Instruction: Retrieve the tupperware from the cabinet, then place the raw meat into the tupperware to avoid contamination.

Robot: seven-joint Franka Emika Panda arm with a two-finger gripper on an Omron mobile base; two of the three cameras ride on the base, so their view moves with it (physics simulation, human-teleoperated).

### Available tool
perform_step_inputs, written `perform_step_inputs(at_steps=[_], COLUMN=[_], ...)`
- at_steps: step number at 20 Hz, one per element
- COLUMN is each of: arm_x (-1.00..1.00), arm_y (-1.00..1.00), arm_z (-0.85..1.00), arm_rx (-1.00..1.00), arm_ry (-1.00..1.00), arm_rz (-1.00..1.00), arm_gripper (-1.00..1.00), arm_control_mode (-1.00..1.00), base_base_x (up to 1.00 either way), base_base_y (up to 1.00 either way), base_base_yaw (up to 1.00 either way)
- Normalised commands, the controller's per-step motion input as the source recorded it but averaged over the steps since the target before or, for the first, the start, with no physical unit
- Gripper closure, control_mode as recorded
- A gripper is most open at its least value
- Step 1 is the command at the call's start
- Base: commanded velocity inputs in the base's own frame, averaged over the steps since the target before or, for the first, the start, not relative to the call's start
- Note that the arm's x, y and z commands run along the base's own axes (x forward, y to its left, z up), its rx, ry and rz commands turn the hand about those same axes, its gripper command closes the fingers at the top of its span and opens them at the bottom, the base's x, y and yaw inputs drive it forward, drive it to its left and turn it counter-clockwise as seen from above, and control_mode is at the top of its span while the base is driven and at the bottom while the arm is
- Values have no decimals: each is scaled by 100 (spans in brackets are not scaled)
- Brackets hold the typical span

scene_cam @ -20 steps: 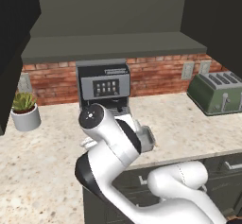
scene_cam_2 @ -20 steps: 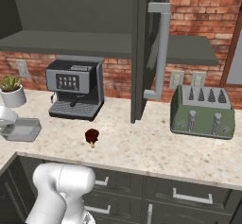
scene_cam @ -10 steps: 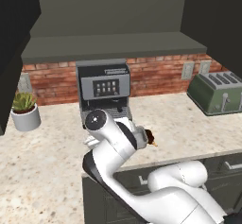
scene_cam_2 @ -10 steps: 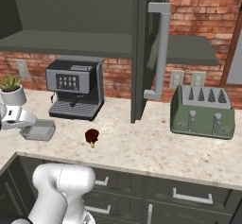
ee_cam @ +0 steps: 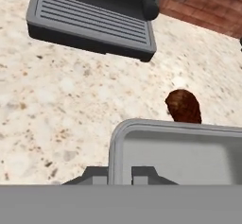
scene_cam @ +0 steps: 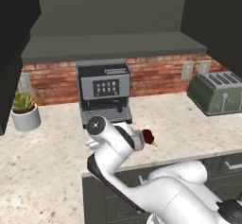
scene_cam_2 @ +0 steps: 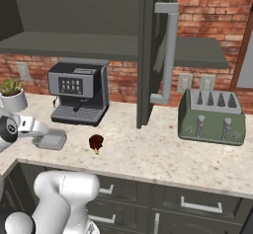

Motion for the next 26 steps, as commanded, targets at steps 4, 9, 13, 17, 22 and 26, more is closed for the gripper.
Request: perform_step_inputs(at_steps=[4, 9, 13, 17, 22, 26], arm_x=[33, 44, 41, 41, 29, 21], arm_y=[0, 0, 0, 0, 1, 5], arm_z=[-25, -29, -28, -24, -24, -19], arm_rx=[0, 0, 0, 0, 0, 0], arm_ry=[0, 0, 0, 0, 0, 0], arm_rz=[-8, -12, -10, -8, -5, 0], arm_gripper=[100, 100, 100, 100, 100, 100], arm_control_mode=[-100, -100, -100, -100, -100, -100], base_base_x=[0, 0, 0, 0, 0, 0], base_base_y=[0, 0, 0, 0, 0, 0], base_base_yaw=[0, 0, 0, 0, 0, 0])
